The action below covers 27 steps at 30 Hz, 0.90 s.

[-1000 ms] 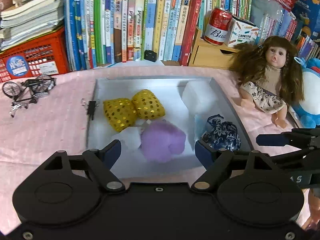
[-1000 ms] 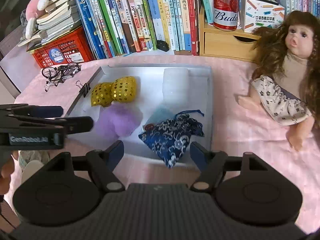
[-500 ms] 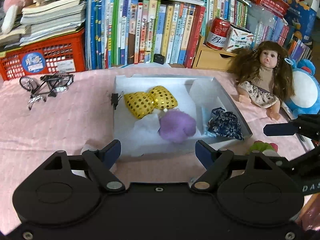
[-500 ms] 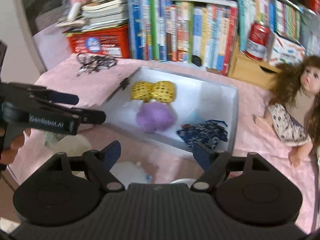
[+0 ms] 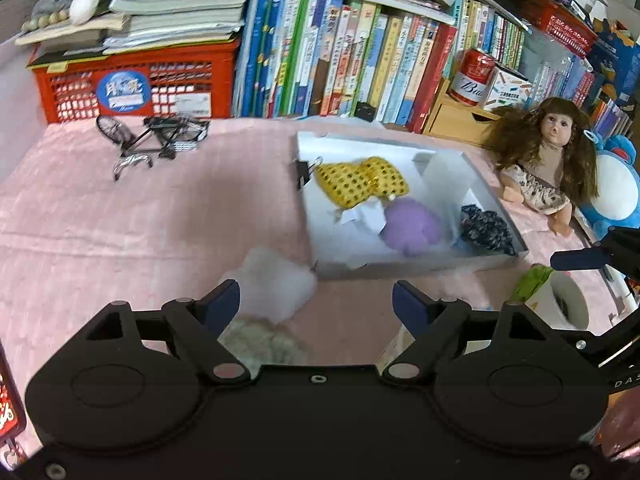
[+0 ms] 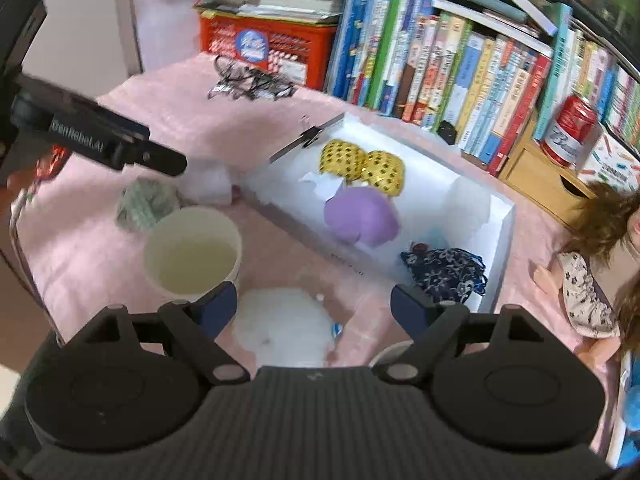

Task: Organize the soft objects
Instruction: 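Withdraw the left tool toward the gingham cloth while the right tool moves to the cotton fluff, then grasp the green gingham cloth with the left tool while the right tool grasps the white cotton fluff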

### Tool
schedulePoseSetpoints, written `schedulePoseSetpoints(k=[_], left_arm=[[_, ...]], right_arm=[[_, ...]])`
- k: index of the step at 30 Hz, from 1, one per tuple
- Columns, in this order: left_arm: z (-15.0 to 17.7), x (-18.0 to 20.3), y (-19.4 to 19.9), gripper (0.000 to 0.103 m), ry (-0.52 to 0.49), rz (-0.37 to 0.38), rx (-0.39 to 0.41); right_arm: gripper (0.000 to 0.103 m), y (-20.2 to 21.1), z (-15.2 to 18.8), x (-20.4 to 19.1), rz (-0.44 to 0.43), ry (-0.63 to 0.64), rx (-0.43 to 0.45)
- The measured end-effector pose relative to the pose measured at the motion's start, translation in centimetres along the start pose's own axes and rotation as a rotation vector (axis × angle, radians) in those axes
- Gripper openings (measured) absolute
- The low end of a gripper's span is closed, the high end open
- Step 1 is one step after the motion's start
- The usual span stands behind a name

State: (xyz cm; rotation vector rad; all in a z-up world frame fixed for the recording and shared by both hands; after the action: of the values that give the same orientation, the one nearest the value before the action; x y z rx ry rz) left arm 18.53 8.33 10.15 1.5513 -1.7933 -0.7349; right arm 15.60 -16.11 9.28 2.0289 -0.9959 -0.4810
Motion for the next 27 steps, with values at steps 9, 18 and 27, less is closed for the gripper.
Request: schedulePoseSetpoints(k=[9,18,27], left_arm=[[4.6,-1.4,0.2,0.087,-0.032,-0.005,0.046],[8.9,-2.4,-0.4,0.091,-0.07,-0.039,0.117],[10.9,-2.5,-1.8,0.091,-0.117,-0.05,0.149]], right_arm=[[0.101,-1.2,2.1,-5.1,0.014,0.338,0.007],[0.102,-3.4,3.4,-6.4,0.046,0.407,-0.007],[0.102,-6.3,3.6,-6.4,0.052,0.442,-0.083]])
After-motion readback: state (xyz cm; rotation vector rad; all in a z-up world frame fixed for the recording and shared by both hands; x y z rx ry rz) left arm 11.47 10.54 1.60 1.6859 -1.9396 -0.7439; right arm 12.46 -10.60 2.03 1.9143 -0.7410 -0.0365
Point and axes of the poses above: each gripper's, at about its wrist camera, not at the fingertips, and y roughly against the way its jaws point, x to its right, z to its underside, the point moved 2 cm from there along -y, roughly the way its jaws point, and after that the axes turned 4 degrees about -z, right-handed, at the moved point
